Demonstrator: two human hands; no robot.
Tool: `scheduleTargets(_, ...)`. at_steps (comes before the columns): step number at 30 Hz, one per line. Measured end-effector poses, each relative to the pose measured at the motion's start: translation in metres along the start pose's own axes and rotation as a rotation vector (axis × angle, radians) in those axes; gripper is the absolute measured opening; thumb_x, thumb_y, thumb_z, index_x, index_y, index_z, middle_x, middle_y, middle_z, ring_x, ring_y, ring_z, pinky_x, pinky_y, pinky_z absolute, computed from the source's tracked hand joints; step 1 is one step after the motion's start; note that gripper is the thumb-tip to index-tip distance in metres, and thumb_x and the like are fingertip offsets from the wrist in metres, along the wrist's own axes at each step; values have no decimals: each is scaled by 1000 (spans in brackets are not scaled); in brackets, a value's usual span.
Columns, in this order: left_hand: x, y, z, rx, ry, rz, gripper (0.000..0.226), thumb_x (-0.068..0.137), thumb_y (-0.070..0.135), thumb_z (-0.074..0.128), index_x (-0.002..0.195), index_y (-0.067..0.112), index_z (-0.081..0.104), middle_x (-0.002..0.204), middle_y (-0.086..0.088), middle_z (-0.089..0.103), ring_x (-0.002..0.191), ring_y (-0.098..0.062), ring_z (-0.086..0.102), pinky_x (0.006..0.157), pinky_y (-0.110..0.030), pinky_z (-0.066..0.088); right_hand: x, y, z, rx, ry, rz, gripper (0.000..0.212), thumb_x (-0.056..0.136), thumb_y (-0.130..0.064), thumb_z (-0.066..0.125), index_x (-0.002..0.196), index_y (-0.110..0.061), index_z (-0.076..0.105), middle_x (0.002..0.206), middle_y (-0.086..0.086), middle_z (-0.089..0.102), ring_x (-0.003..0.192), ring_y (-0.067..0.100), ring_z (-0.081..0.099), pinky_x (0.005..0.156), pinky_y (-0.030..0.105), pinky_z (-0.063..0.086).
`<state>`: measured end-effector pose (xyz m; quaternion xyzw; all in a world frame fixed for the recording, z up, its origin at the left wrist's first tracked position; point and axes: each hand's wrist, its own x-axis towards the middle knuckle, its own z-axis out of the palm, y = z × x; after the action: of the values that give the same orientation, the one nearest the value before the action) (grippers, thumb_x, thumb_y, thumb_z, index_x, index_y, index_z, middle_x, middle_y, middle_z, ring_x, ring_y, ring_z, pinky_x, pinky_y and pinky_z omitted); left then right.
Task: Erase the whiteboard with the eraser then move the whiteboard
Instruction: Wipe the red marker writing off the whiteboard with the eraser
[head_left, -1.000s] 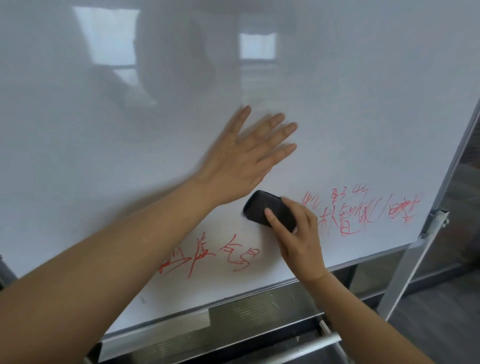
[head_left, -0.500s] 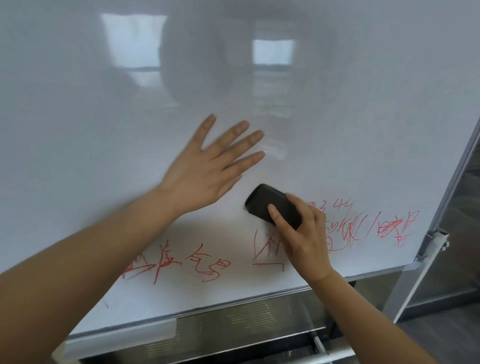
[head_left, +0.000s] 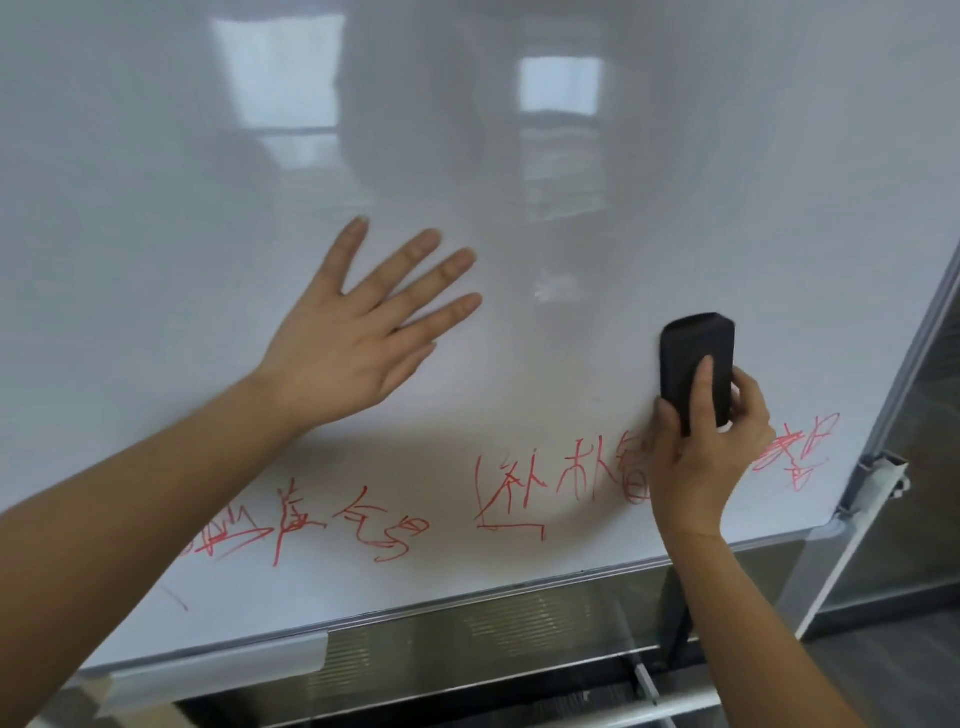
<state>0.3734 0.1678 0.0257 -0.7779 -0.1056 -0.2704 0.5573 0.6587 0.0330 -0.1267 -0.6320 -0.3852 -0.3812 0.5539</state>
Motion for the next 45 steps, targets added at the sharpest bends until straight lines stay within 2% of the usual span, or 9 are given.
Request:
scheduleTargets(5, -1, 0, 0, 3, 9, 3, 52, 106, 32, 31, 155, 20, 23, 161, -8, 21, 148, -30, 19, 114, -61, 10, -3, -1, 7, 72, 77, 232, 48, 95, -17, 55, 142, -14, 44, 134, 24, 43, 113, 36, 40, 94, 40, 43)
scheduleTargets(10, -3, -1, 2, 12, 16, 2, 52, 105, 32, 33, 155, 20, 24, 161, -9, 22, 148, -30, 19, 114, -61, 11, -4, -15, 12, 104, 134, 353, 48, 95, -18, 57, 141, -19, 43, 131, 24, 43, 111, 37, 43, 91, 50, 47)
scheduleTargets(16, -4, -3, 4, 11, 11, 3, 52, 105, 32, 33, 155, 19, 24, 161, -9, 22, 147, -31, 20, 113, -62, 12, -31, -77, 15, 154, -33, 85, 46, 93, -21, 59, 137, -21, 46, 130, 19, 46, 107, 31, 41, 90, 37, 36)
scheduleTargets(18, -4, -3, 4, 9, 14, 5, 52, 105, 32, 34, 155, 19, 25, 161, -10, 22, 147, -32, 20, 114, -62, 12, -40, -90, 16, 139, -117, -16, 39, 93, -24, 60, 131, -25, 51, 125, 16, 56, 105, 28, 49, 86, 37, 40)
scheduleTargets(20, -4, -3, 3, 7, 21, 8, 53, 104, 31, 35, 154, 19, 26, 160, -10, 23, 147, -32, 21, 114, -63, 13, -47, -104, 17, 175, -204, -74, 28, 93, -29, 64, 120, -32, 60, 114, -2, 64, 98, 15, 59, 82, 38, 50)
scheduleTargets(25, -5, -3, 2, -10, 35, 7, 53, 104, 31, 39, 154, 19, 27, 160, -10, 24, 147, -32, 22, 114, -63, 13, -72, -110, 30, 153, -161, -455, 63, 78, -7, 77, 130, -29, 50, 127, 14, 48, 93, 26, 55, 76, 37, 45)
scheduleTargets(30, -2, -2, 4, -12, 41, 3, 52, 104, 31, 37, 154, 19, 27, 160, -10, 24, 147, -32, 22, 114, -62, 13, -51, -85, 23, 126, -111, -574, 52, 85, -8, 71, 129, -28, 52, 127, 14, 46, 96, 27, 53, 80, 38, 42)
scheduleTargets(38, -2, -1, 7, 0, 24, -3, 51, 106, 32, 30, 155, 20, 23, 161, -8, 21, 147, -30, 20, 114, -60, 11, -19, -30, -1, 67, -112, -227, 47, 89, -23, 65, 133, -25, 48, 127, 16, 49, 106, 33, 49, 83, 42, 39)
scheduleTargets(45, -8, -3, 0, -31, 20, -14, 51, 106, 31, 31, 155, 20, 24, 160, -8, 22, 147, -31, 22, 115, -60, 12, -30, -51, -2, 155, -93, 15, 46, 92, -31, 57, 135, -23, 47, 129, 7, 39, 110, 29, 42, 86, 47, 46)
